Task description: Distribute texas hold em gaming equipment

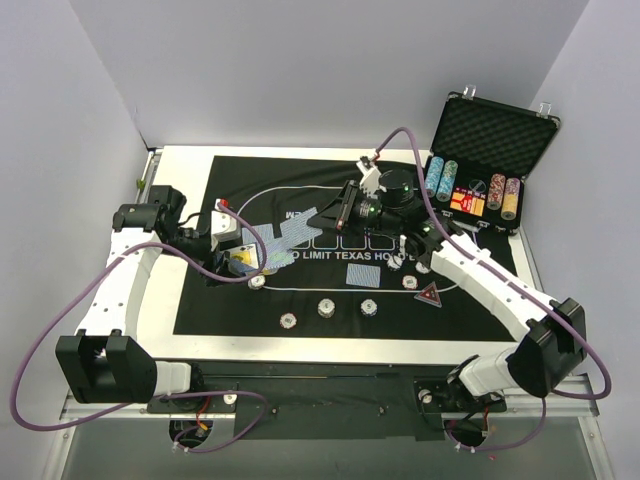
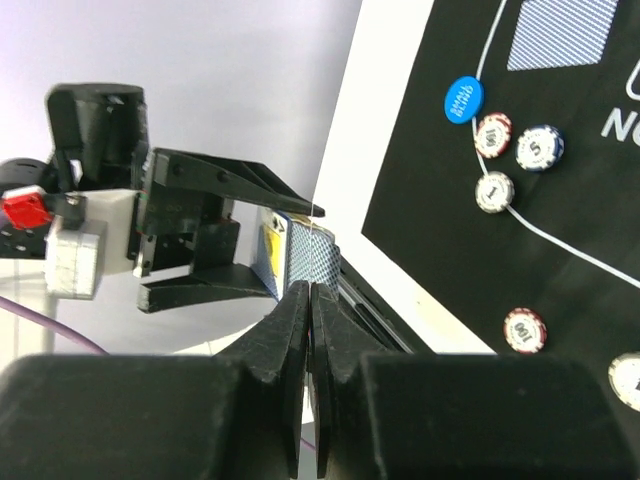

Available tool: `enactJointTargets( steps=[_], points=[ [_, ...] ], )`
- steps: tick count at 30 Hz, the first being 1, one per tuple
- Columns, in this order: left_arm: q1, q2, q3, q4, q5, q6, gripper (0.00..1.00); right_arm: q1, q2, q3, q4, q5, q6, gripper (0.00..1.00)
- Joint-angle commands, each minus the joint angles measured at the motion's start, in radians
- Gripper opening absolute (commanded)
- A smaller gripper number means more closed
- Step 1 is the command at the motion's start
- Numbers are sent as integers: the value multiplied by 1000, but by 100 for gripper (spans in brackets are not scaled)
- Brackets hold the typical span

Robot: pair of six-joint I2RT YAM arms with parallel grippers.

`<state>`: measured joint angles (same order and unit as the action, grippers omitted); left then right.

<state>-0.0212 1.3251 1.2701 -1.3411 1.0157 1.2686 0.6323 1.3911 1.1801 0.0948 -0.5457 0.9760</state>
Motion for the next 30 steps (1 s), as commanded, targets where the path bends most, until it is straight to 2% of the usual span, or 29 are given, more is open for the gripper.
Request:
enactJointTargets(
  steps=[1,5,9,15,21,30],
  points=[
    [10,-1,23,-165,78,26,0,-22,-4,56,126,-53,62,0],
    [12,3,15,-176,80,40,0,-48,40,110,143,-49,64,0],
    [14,9,25,-196,81,54,0,-68,167,183,158,-37,56,0],
    [15,10,37,-213,87,64,0,-69,553,398,192,-27,78,0],
    [17,14,43,-227,80,72,0,-25,882,689,39,35,18,0],
    [17,33,61,-257,84,95,0,9,1105,887,29,81,65,0]
  ],
)
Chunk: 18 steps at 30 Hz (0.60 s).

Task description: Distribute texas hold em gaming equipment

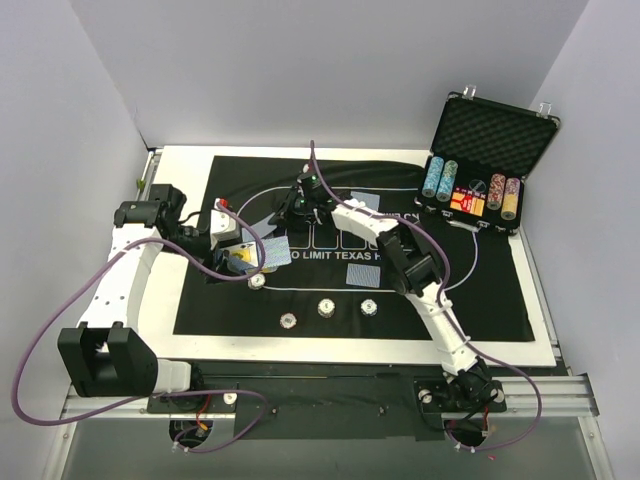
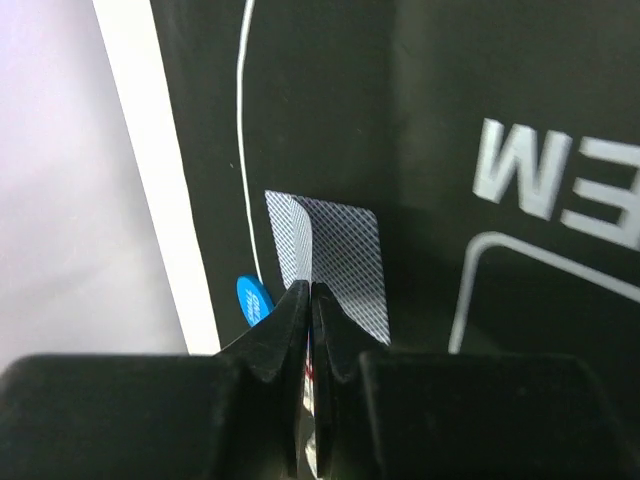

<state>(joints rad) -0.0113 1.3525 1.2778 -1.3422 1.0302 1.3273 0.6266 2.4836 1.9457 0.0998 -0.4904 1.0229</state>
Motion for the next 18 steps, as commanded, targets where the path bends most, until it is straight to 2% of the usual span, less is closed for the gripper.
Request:
enactJointTargets(
  steps=[1,3,5,10,12,14,18],
  points=[
    [7,4,55,-256,68,36,0,21,33,128,34,26,32,0],
    [7,-1,57,-255,67,35,0,28,58,145,40,35,49,0],
    [7,-1,58,-255,65,32,0,41,69,153,15,50,40,5],
    [7,-3,60,-255,65,26,0,48,25,81,-18,101,9,41],
    [5,-4,58,-255,64,24,0,41,0,62,-48,118,-17,49],
    [5,-6,57,-255,64,26,0,35,-32,41,-77,122,-52,55],
    [7,-9,46,-250,65,23,0,10,-150,-53,-97,141,-110,60]
  ],
)
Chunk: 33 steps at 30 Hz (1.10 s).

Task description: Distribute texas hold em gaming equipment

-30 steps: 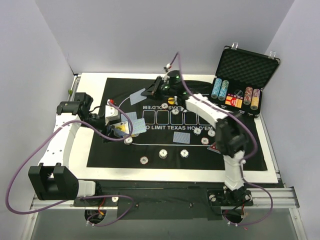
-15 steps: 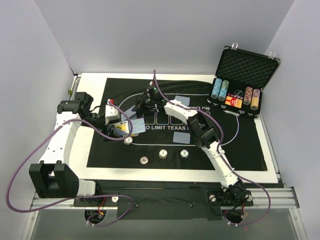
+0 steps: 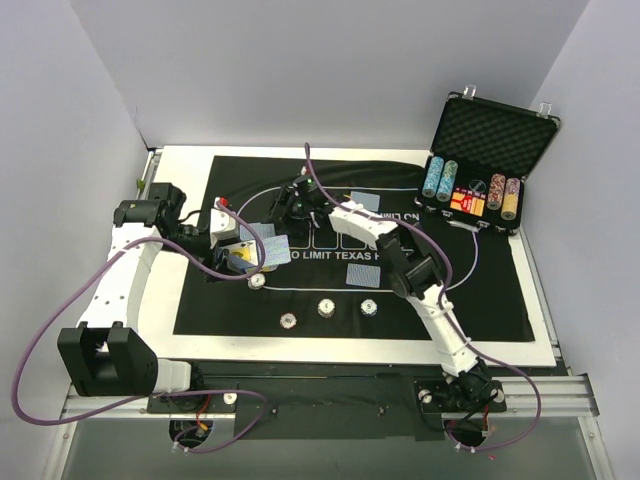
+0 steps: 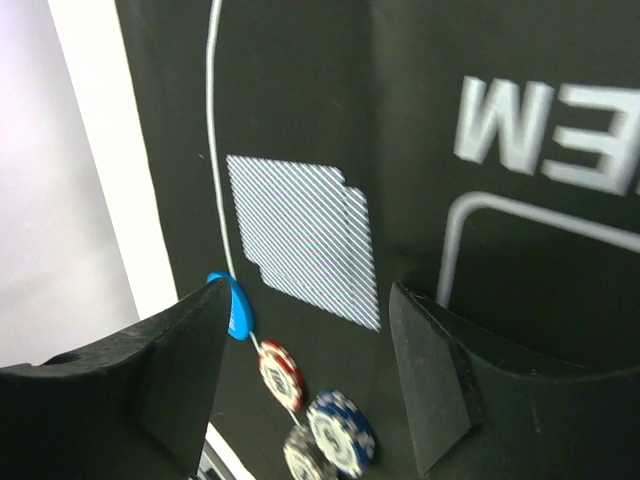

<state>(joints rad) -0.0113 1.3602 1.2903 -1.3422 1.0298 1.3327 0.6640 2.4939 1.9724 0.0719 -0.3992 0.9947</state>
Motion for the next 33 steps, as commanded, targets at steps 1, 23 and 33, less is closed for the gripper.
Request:
enactJointTargets(
  steps=[1,23,33],
  points=[
    [7,-16,33,-249,67,17,0,-35,-180,-125,-69,46,-85,62],
    [36,-27,21,-239,58,8,0,-31,-961,-785,271,-197,33,90],
    [36,-27,24,-238,39,-1,0,98,-926,-748,137,-164,-100,90]
  ],
)
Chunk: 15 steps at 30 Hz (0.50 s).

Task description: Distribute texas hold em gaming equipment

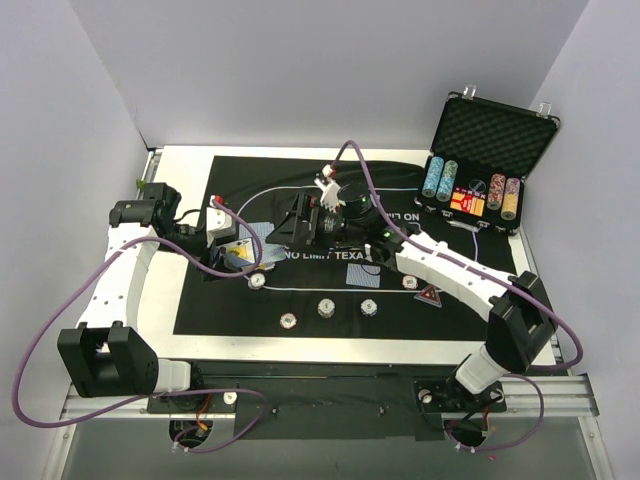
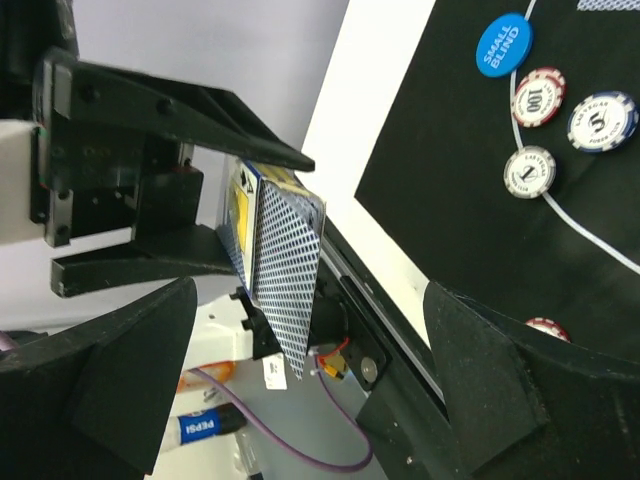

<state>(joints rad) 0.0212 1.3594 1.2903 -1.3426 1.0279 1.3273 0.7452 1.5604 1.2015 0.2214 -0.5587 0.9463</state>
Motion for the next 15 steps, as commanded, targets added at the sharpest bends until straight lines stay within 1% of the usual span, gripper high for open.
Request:
enactJointTargets(
  steps=[1,7,15],
  points=[
    [3,-25,27,-239,41,0,0,25,15,24,-14,-3,-55,90],
    [3,-29,27,-234,40,-4,0,57,47,55,-43,19,-76,86],
    [3,-29,24,-234,41,-4,0,65,98,102,-48,29,-57,75]
  ],
)
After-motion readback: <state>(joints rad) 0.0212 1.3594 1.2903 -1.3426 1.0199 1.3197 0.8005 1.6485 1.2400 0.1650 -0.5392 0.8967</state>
